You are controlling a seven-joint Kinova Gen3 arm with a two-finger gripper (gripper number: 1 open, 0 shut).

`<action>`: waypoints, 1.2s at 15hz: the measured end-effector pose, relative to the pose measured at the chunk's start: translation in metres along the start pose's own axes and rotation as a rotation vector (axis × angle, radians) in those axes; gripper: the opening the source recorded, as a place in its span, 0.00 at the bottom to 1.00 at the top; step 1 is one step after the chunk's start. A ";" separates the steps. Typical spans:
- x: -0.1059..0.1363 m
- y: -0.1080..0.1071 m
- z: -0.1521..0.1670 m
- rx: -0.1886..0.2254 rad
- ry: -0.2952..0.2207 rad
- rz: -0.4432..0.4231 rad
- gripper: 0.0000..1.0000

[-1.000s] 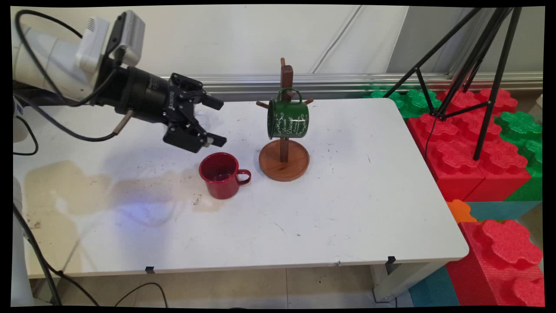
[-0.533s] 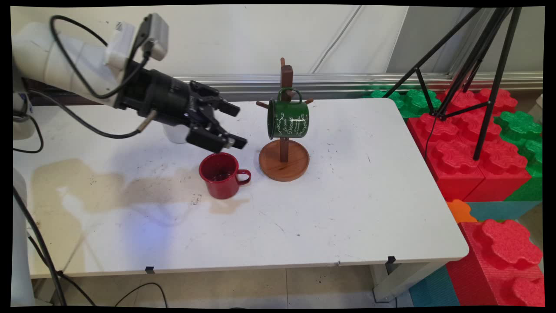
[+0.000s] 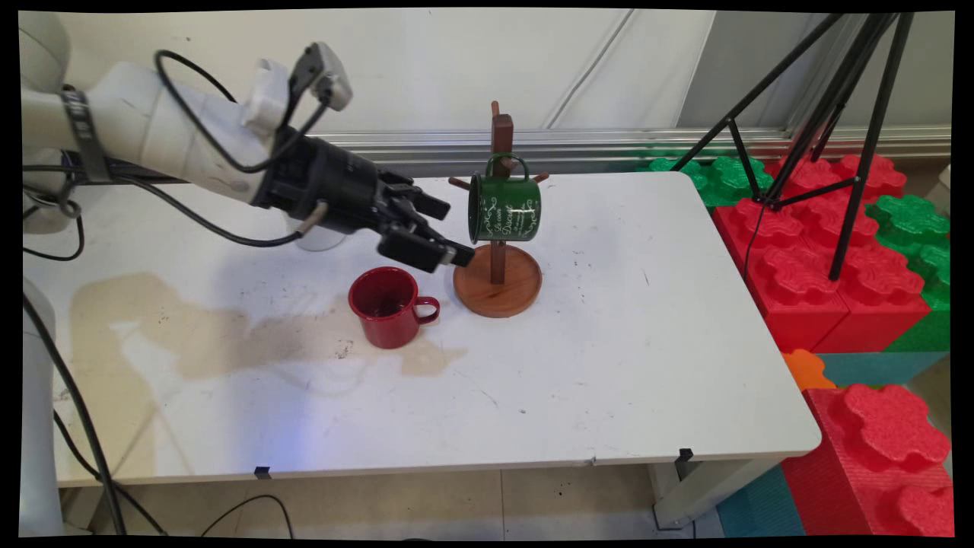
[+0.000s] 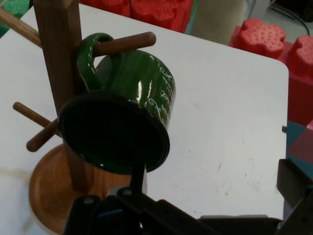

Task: Pick up the green mug from the rack

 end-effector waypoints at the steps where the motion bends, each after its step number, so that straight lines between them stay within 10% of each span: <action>1: 0.000 0.002 0.004 0.003 0.000 -0.020 1.00; 18: 0.016 0.017 0.070 0.079 0.058 -0.250 1.00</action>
